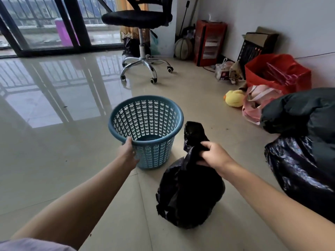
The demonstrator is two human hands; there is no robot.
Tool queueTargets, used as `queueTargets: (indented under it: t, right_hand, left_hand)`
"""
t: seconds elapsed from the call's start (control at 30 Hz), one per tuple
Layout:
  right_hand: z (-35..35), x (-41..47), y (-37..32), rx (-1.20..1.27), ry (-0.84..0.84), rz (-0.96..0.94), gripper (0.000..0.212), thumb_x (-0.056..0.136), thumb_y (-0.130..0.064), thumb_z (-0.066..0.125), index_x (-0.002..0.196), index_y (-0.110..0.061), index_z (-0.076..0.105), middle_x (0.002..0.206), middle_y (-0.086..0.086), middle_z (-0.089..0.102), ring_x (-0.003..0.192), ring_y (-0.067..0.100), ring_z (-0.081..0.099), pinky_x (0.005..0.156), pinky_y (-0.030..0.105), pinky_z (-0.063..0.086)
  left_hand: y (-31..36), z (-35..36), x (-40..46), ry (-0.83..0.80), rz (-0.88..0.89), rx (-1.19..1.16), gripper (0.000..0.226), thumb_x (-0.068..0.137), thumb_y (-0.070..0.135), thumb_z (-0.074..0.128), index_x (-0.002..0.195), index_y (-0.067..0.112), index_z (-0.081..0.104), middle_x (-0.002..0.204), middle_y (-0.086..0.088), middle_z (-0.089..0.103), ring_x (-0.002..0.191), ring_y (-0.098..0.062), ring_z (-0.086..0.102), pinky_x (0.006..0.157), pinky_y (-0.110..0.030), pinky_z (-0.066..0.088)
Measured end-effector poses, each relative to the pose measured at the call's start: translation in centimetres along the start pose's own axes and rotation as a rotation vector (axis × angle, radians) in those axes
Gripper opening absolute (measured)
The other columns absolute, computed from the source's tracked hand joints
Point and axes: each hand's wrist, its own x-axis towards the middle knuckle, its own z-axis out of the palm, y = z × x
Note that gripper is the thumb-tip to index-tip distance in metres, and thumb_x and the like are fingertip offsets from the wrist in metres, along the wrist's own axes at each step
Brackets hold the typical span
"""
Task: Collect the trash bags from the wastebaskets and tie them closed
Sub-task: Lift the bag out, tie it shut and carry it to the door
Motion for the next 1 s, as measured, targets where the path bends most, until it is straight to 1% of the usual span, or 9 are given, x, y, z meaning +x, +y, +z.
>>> queueTargets:
  t: [0.1,0.2,0.3,0.4,0.6,0.73,0.87,0.93,1.0]
  right_hand:
    - [0.4,-0.1,1.1,0.025,-0.025,0.071,0.023,0.09,0.009,0.044,0.093,-0.008,0.059,0.102,0.013,0.061,0.086,0.017,0.062,0.061,0.018,0.057]
    - [0.2,0.0,-0.1,0.043,-0.127,0.091,0.019,0.091,0.002,0.049,0.093,-0.014,0.058,0.099,0.007,0.062,0.086,0.013,0.061,0.061,0.023,0.057]
    - [-0.4,-0.1,-1.7,0.012,-0.233,0.124,0.006,0.093,-0.016,0.055,0.092,-0.02,0.059,0.089,0.0,0.064,0.077,0.011,0.062,0.056,0.029,0.058]
    - [-1.5,-0.5,-2.6,-0.108,-0.245,0.146,0.01,0.092,-0.025,0.056,0.099,-0.019,0.062,0.086,-0.002,0.066,0.074,0.011,0.064,0.057,0.027,0.057]
    - [-5.3,-0.4,-5.2,-0.469,0.002,-0.052,0.015,0.089,-0.02,0.061,0.101,-0.011,0.061,0.086,-0.003,0.061,0.076,0.009,0.056,0.066,0.021,0.043]
    - [-6.0,-0.9,-7.2,-0.417,0.076,-0.256,0.013,0.089,-0.016,0.061,0.092,-0.003,0.064,0.085,0.004,0.062,0.078,0.013,0.056,0.069,0.021,0.042]
    - [-5.5,-1.3,-8.4,-0.132,0.078,-0.265,0.019,0.092,-0.015,0.057,0.073,-0.014,0.055,0.069,0.001,0.058,0.059,0.011,0.057,0.067,0.027,0.048]
    - [-5.5,-1.4,-8.5,-0.026,0.082,-0.233,0.022,0.093,-0.015,0.055,0.071,-0.014,0.052,0.056,-0.003,0.051,0.042,0.007,0.048,0.053,0.024,0.047]
    - [-5.8,-1.6,-8.4,0.012,0.068,-0.233,0.02,0.093,-0.016,0.053,0.073,-0.014,0.054,0.049,-0.005,0.04,0.034,0.005,0.032,0.037,0.017,0.031]
  left_hand:
    - [-1.6,1.9,-4.0,-0.015,-0.073,0.16,0.033,0.097,0.03,0.044,0.126,0.015,0.045,0.113,-0.008,0.053,0.1,-0.021,0.053,0.083,-0.037,0.042]
    - [-3.1,4.4,-8.4,-0.275,-0.072,0.428,0.037,0.094,0.037,0.05,0.123,0.015,0.051,0.111,-0.005,0.058,0.096,-0.017,0.056,0.091,-0.038,0.046]
    - [-3.9,5.3,-10.8,-0.609,0.37,0.936,0.048,0.086,0.039,0.063,0.13,0.023,0.049,0.106,0.006,0.061,0.095,-0.008,0.06,0.083,-0.022,0.048]
    - [-3.2,4.6,-10.1,-0.615,0.705,1.424,0.044,0.086,0.023,0.061,0.129,0.024,0.05,0.095,0.006,0.058,0.08,-0.009,0.057,0.066,-0.015,0.043]
    - [1.4,3.6,-7.8,-0.248,0.861,1.144,0.018,0.088,0.008,0.052,0.089,0.017,0.068,0.066,0.008,0.057,0.057,-0.007,0.05,0.048,-0.008,0.036]
    - [2.9,3.7,-8.0,-0.12,1.099,1.19,0.011,0.087,0.01,0.051,0.082,0.013,0.061,0.076,0.004,0.058,0.071,-0.016,0.053,0.064,-0.027,0.04]
    - [1.1,3.7,-8.3,-0.351,1.223,1.372,0.019,0.09,0.025,0.053,0.106,0.015,0.053,0.103,0.003,0.052,0.094,-0.016,0.053,0.076,-0.028,0.043]
    - [0.1,3.6,-8.3,-0.541,1.235,1.544,0.034,0.089,0.033,0.056,0.118,0.016,0.05,0.118,0.0,0.051,0.107,-0.018,0.052,0.089,-0.033,0.046]
    - [-1.2,3.3,-7.9,-0.686,1.247,1.753,0.043,0.09,0.035,0.055,0.129,0.018,0.047,0.132,-0.002,0.048,0.121,-0.02,0.048,0.101,-0.035,0.042]
